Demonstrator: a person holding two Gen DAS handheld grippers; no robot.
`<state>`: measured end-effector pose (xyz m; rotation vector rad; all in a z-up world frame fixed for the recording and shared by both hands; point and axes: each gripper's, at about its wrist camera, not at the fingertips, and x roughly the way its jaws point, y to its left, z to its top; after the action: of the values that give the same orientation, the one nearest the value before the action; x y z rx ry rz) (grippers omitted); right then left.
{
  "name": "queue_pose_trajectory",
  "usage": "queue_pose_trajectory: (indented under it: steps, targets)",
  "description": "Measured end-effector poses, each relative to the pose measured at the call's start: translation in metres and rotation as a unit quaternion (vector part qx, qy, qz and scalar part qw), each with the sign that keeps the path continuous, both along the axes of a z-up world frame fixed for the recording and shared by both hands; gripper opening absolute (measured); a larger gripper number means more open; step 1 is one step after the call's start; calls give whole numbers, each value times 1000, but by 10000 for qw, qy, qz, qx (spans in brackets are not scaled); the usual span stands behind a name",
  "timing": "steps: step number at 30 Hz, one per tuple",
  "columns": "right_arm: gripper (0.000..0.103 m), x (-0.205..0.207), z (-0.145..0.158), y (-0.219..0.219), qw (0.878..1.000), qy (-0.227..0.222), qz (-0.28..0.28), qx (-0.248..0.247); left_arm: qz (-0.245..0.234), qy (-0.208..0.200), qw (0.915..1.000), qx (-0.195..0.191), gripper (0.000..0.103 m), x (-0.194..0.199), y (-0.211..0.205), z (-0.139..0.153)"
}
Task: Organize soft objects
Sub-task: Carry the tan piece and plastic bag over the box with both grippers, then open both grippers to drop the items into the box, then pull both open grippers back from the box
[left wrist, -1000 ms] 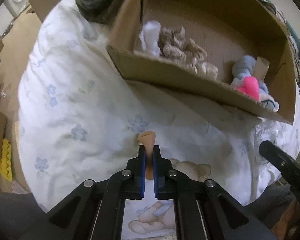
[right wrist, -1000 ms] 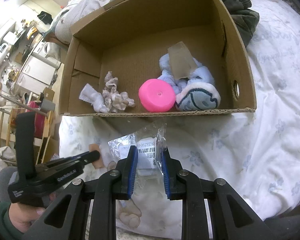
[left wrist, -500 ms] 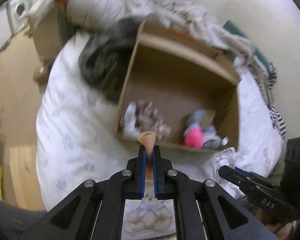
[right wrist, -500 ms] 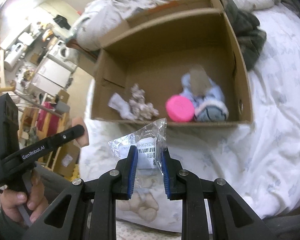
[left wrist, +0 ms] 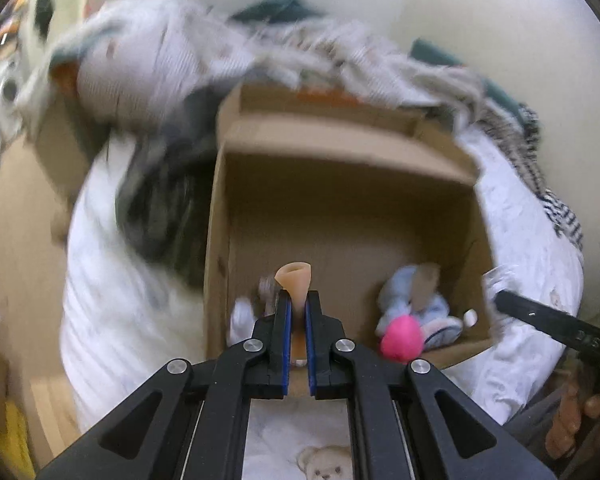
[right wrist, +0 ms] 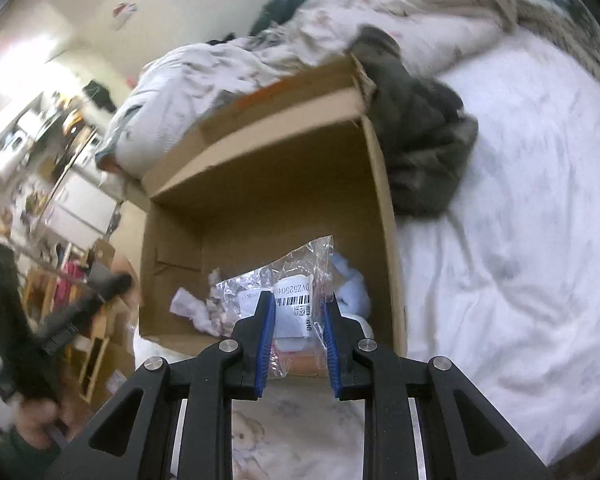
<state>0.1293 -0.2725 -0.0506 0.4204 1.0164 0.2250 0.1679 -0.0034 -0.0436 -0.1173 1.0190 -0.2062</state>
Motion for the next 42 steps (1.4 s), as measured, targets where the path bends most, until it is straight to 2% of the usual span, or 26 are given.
queue_pose_trajectory:
  steps: [2, 6, 12, 16, 18, 20, 23, 24, 25, 26, 27, 28, 35, 38, 42]
  targets:
    - [25, 2, -4, 3, 9998, 68, 4, -201, 26, 168, 9996, -218, 6, 2, -2, -7]
    - [25, 7, -10, 11, 9995, 138, 121, -240, -150, 53, 9998, 100, 6, -2, -15, -8]
    - [25, 7, -17, 24, 9988, 166, 325, -334, -113, 89, 9999, 50, 6, -3, -21, -10]
    - [25, 5, -9, 34, 9982, -92, 543, -242, -243, -24, 9997, 3, 7, -6, -27, -8]
    - [25, 3, -6, 39, 9974, -200, 628, -279, -321, -40, 9995, 59, 11, -8, -32, -7]
    - [25, 2, -5, 42, 9972, -216, 654, -284, -362, -22, 9993, 135, 20, -9, -35, -6]
    - [25, 3, -5, 45, 9970, -225, 666, -324, -380, -116, 9989, 267, 24, -12, -38, -3]
    - [29, 3, -4, 45, 9970, -233, 633, -378, -382, -134, 9987, 312, 29, -12, -38, -3]
    - [42, 3, -4, 44, 9972, -232, 611, -365, -365, -156, 9986, 361, 40, -13, -38, -2]
    - [56, 3, -4, 42, 9976, -225, 579, -316, -323, -223, 9983, 421, 56, -14, -38, -1]
    - [83, 3, -3, 39, 9980, -236, 505, -296, -282, -297, 9981, 463, 62, -15, -37, 1]
    - [90, 2, -2, 36, 9983, -297, 387, -305, -239, -380, 9977, 503, 65, -16, -36, 2]
    - [92, 2, 6, 29, 9984, -367, 126, -399, 0, -731, 9948, 711, 65, -22, -24, 18]
    - [102, -1, 14, 28, 9975, -568, 49, -405, 232, -861, 9935, 714, 65, -28, -15, 26]
    - [103, -8, 21, 25, 9961, -780, -52, -403, 512, -1051, 9897, 822, 65, -37, -6, 36]
